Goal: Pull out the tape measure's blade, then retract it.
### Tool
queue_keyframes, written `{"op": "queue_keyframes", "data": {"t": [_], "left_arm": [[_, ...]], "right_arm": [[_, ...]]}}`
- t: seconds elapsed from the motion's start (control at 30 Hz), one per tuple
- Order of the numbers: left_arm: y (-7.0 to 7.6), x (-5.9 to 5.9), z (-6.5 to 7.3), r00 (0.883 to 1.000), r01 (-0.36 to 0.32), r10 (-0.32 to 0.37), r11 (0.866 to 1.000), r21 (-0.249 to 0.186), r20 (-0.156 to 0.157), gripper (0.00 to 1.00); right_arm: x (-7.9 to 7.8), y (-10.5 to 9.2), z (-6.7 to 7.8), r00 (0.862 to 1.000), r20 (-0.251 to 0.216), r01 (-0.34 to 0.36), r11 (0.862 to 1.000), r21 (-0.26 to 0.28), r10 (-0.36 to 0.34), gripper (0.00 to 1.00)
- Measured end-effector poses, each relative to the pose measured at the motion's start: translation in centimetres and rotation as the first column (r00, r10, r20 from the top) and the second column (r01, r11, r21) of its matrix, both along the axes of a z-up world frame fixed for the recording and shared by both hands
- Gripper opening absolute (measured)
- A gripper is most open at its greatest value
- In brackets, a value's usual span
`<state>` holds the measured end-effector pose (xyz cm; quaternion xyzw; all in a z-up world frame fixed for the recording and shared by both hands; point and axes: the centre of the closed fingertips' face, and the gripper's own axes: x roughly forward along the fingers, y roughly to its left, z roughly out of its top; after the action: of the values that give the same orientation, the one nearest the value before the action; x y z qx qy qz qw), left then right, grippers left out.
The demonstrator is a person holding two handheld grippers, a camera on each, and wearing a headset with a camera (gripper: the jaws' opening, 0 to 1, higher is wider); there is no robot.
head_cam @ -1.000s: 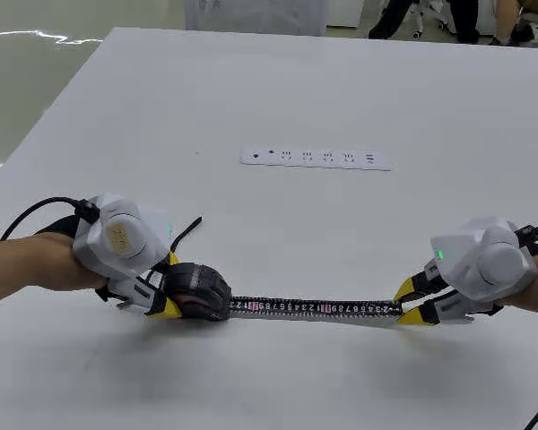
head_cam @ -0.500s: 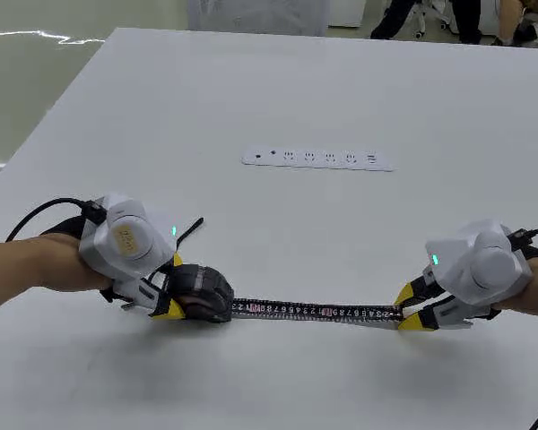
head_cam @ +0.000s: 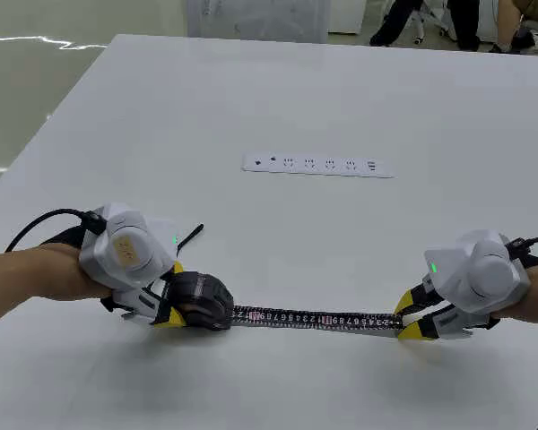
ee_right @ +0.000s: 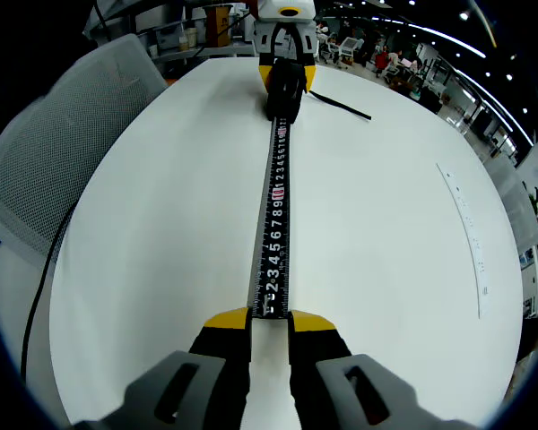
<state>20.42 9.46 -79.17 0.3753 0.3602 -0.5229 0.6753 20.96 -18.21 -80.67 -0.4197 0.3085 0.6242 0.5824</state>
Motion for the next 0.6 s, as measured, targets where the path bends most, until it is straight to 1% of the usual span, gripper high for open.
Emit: {"op": "queue_keyframes", "data": {"t": [0.03, 0.13, 0.2, 0.23, 0.3, 0.4, 0.43, 0.53, 0.6], "left_arm": [[-0.07, -0.05, -0.03, 1.000, -0.001, 0.001, 1.000, -0.005, -0.007, 0.29], [-0.11, -0.05, -0.11, 1.000, -0.004, 0.004, 1.000, -0.007, -0.012, 0.30], [0.11, -0.09, -0.47, 1.000, 0.011, -0.011, 1.000, 0.018, -0.003, 0.30], [0.12, -0.20, -0.65, 1.000, 0.016, -0.016, 1.000, 0.023, -0.004, 0.32], [0.06, -0.26, -0.65, 1.000, 0.009, -0.009, 1.000, 0.018, -0.008, 0.36], [0.11, -0.13, -0.67, 1.000, 0.001, -0.001, 1.000, 0.012, -0.003, 0.35], [0.12, -0.13, -0.66, 1.000, -0.001, 0.001, 1.000, 0.012, -0.003, 0.35], [0.09, -0.20, -0.44, 1.000, -0.009, 0.009, 1.000, 0.009, 0.002, 0.36], [0.20, -0.21, -0.19, 1.000, -0.022, 0.022, 1.000, 0.003, 0.007, 0.37]], "right_arm": [[-0.09, 0.07, 0.04, 1.000, 0.005, -0.011, 1.000, -0.003, 0.011, 0.15], [-0.09, 0.12, 0.06, 1.000, 0.007, -0.017, 1.000, -0.010, 0.017, 0.15], [-0.11, 0.12, 0.12, 1.000, 0.006, -0.016, 1.000, -0.010, 0.016, 0.15], [-0.07, 0.03, 0.03, 1.000, 0.008, -0.014, 1.000, -0.011, 0.014, 0.15], [-0.07, -0.01, 0.03, 1.000, 0.012, -0.011, 1.000, -0.010, 0.011, 0.15], [-0.01, 0.04, 0.12, 1.000, 0.023, 0.004, 1.000, -0.002, -0.004, 0.17], [0.19, -0.04, 0.10, 0.999, 0.033, 0.008, 1.000, -0.005, -0.008, 0.18], [0.31, -0.04, 0.12, 0.999, 0.042, 0.024, 1.000, -0.004, -0.023, 0.20], [0.56, -0.08, 0.16, 0.997, 0.053, 0.049, 0.999, 0.001, -0.049, 0.21]]}}
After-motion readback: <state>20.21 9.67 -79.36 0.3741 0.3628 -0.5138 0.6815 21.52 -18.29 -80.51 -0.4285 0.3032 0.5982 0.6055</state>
